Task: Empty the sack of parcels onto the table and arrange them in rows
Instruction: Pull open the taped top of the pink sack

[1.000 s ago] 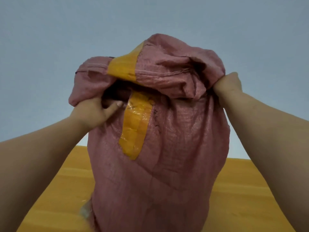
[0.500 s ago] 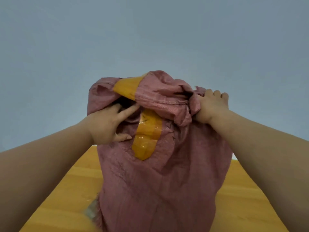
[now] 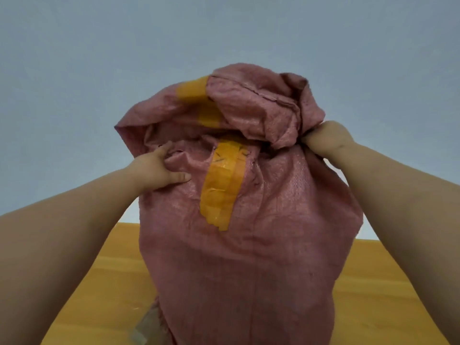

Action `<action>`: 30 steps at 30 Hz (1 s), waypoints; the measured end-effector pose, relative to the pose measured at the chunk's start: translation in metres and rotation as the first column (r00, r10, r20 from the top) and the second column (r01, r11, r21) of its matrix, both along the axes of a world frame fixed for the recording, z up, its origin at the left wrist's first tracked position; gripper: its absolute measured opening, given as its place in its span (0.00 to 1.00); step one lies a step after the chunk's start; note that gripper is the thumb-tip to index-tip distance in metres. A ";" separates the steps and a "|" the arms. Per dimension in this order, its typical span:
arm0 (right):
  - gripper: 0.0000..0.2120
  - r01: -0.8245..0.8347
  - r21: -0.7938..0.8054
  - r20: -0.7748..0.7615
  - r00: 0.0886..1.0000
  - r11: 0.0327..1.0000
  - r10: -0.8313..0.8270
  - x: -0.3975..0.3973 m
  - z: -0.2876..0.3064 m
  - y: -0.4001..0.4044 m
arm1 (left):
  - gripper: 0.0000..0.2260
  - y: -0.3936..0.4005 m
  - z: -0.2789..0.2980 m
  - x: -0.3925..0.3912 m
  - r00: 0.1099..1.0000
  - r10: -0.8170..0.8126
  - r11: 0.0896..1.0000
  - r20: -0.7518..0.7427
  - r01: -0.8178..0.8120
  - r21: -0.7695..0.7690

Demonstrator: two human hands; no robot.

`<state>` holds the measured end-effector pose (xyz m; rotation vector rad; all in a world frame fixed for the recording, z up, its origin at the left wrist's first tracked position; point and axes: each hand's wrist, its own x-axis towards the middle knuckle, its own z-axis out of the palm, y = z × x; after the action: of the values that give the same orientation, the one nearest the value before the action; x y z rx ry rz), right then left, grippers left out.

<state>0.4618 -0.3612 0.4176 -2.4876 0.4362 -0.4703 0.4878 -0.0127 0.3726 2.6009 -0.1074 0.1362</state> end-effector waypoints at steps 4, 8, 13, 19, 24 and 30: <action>0.25 0.144 0.043 0.246 0.958 0.989 -0.150 -0.005 0.001 -0.006 | 0.28 0.000 0.005 -0.003 0.961 0.070 0.959 0.269 0.009 -0.283; 0.26 0.111 -0.282 0.062 0.993 0.953 -0.097 -0.007 0.006 0.005 | 0.36 -0.001 -0.001 -0.008 0.880 0.147 0.914 0.451 0.054 -0.402; 0.19 -0.146 -0.613 -0.282 0.959 0.777 -0.043 0.003 0.007 0.023 | 0.57 -0.002 -0.002 0.000 0.939 -0.154 0.977 0.308 0.191 -0.093; 0.31 -0.422 -0.311 -0.513 0.829 0.851 0.224 0.012 -0.004 0.029 | 0.52 -0.009 -0.003 0.000 0.995 0.000 0.967 -0.101 0.025 0.252; 0.19 -0.460 -0.393 -0.484 0.840 0.796 0.247 0.023 -0.028 0.005 | 0.25 -0.006 -0.004 -0.007 0.979 0.198 0.952 0.040 -0.201 0.231; 0.16 -0.148 -0.204 0.096 0.981 0.968 0.170 0.036 0.018 0.007 | 0.09 -0.024 0.024 -0.007 0.962 0.272 0.820 0.001 -0.232 -0.523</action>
<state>0.4982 -0.3540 0.4356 -2.6419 0.1490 -0.6102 0.4808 -0.0370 0.3966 2.0526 0.2241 0.3137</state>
